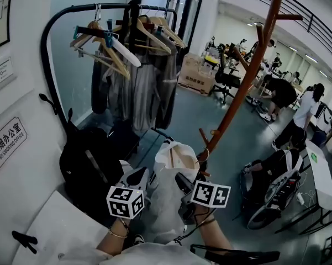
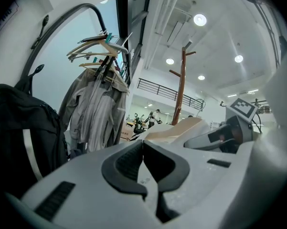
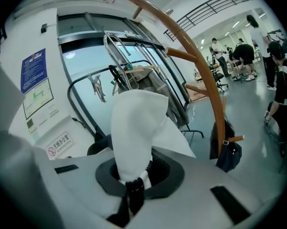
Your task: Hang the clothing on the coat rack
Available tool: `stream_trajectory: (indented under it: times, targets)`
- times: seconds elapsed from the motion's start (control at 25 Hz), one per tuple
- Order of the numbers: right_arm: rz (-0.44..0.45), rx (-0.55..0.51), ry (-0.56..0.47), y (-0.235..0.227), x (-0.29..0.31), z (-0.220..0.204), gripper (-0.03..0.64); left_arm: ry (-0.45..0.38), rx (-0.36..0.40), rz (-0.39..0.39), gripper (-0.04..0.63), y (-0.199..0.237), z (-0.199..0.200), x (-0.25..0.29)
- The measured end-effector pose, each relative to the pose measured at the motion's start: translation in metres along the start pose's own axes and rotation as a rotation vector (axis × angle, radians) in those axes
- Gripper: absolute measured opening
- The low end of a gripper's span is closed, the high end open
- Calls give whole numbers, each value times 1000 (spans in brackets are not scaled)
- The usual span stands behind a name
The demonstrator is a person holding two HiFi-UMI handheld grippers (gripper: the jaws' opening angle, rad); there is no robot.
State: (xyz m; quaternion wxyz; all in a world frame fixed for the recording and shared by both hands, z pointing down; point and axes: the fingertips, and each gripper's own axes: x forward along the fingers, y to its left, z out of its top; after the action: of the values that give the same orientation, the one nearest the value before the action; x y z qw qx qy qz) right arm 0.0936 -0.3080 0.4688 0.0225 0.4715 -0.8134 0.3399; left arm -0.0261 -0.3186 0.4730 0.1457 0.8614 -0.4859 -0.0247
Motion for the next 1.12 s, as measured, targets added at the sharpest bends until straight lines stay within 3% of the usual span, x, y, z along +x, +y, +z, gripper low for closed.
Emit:
stream_trajectory:
  times: [0.56,1.12]
  targets:
    - [6,-14,10,-19,34,23,28,42,20,-2,9,16,-2,53]
    - [76,-9,3,-13,45,53,28,60,66,92,9,15,11,72]
